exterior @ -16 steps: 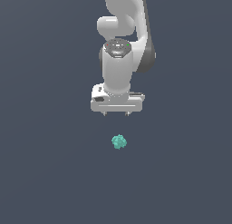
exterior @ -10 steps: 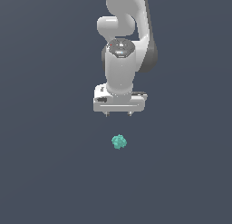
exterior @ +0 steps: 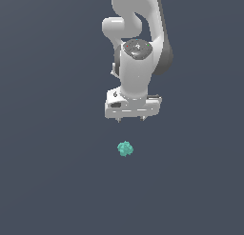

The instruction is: Pick up the object and move it to a goal position.

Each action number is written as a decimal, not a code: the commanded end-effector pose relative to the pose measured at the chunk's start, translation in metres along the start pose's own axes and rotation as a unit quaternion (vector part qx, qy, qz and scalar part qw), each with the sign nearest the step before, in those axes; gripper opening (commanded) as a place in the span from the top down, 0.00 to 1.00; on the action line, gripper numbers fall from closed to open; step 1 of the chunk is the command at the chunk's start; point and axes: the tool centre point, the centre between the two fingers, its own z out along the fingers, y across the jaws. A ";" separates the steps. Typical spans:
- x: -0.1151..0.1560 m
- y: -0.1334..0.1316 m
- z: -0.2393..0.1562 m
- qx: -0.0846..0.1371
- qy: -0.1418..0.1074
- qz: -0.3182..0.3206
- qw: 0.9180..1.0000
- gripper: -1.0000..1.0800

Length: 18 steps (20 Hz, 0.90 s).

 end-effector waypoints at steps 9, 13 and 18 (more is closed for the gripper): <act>0.020 0.008 0.027 -0.001 -0.001 -0.046 0.999 0.04; 0.035 0.014 0.050 -0.002 -0.002 -0.082 0.997 0.04; 0.049 0.021 0.076 -0.001 -0.003 -0.121 0.993 0.04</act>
